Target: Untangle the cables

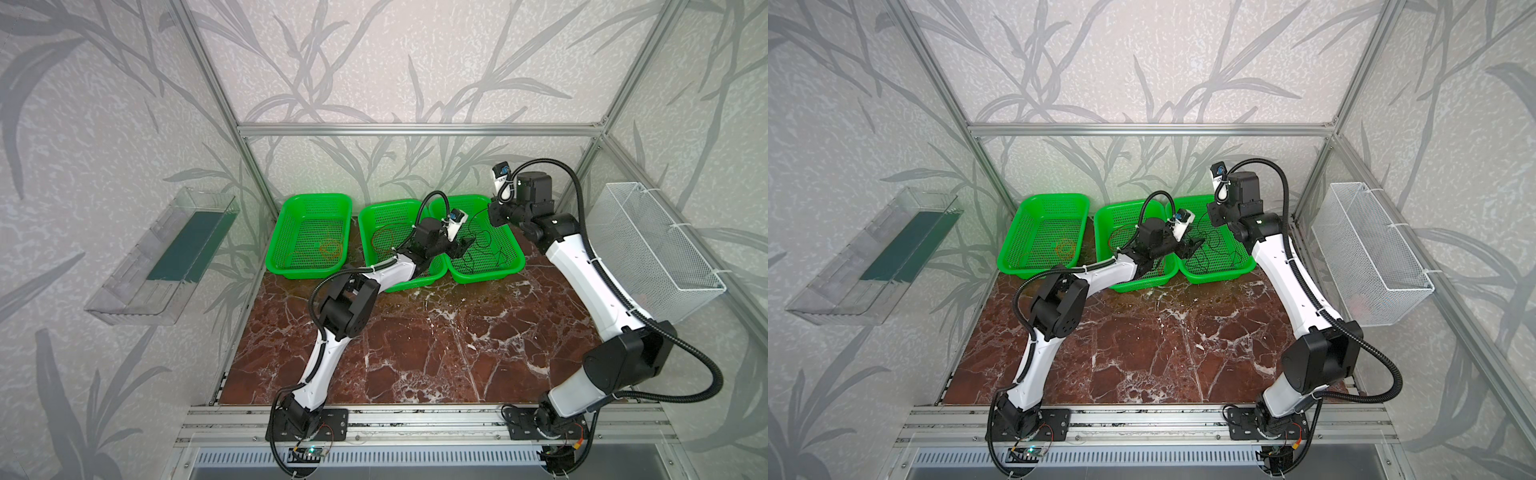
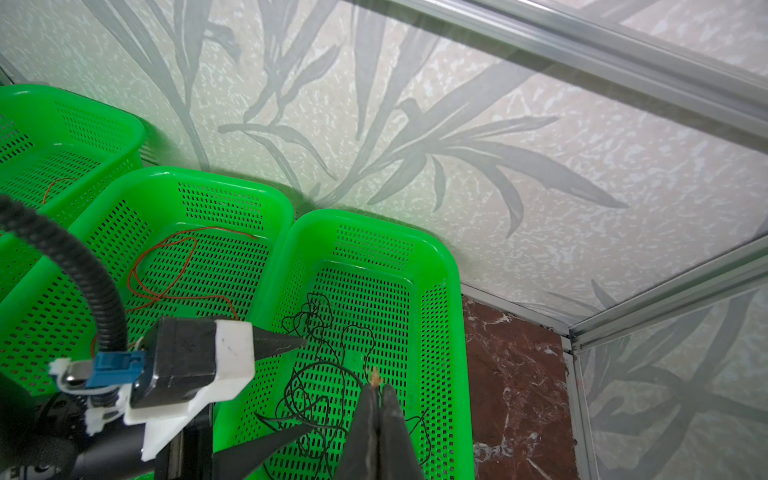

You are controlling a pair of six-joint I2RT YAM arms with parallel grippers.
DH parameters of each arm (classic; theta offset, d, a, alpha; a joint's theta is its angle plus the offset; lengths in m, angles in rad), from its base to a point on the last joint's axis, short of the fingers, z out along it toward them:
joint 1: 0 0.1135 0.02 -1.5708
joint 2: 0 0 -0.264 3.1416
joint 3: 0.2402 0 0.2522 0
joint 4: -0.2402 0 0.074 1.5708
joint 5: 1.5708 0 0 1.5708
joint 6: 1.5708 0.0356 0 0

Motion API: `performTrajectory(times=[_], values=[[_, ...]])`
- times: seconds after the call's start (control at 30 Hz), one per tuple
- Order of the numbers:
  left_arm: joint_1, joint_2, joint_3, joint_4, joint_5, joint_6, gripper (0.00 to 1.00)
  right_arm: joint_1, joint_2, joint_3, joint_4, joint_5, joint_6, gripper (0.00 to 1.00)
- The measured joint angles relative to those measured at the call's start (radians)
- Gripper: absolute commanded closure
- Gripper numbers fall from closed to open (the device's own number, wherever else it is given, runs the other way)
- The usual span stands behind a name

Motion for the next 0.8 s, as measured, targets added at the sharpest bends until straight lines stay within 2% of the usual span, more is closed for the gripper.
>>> performTrajectory(times=[0.1,0.17,0.47,0.67,0.8], values=[[0.0,0.0,0.018,0.013,0.008,0.0,0.82,0.001,-0.001,-0.012,0.0,0.002,0.002,1.0],[0.0,0.0,0.022,0.016,0.012,0.002,0.99,0.001,-0.004,-0.02,0.0,0.014,0.007,1.0],[0.013,0.014,0.034,-0.014,0.014,0.012,1.0,0.0,-0.092,-0.023,0.0,0.119,0.011,1.0],[0.032,0.064,0.132,-0.084,-0.006,0.022,1.0,-0.029,-0.148,0.031,0.028,0.198,-0.004,1.0],[0.054,0.114,0.22,-0.164,-0.065,0.006,1.0,-0.066,-0.197,0.026,0.041,0.257,-0.02,1.0]])
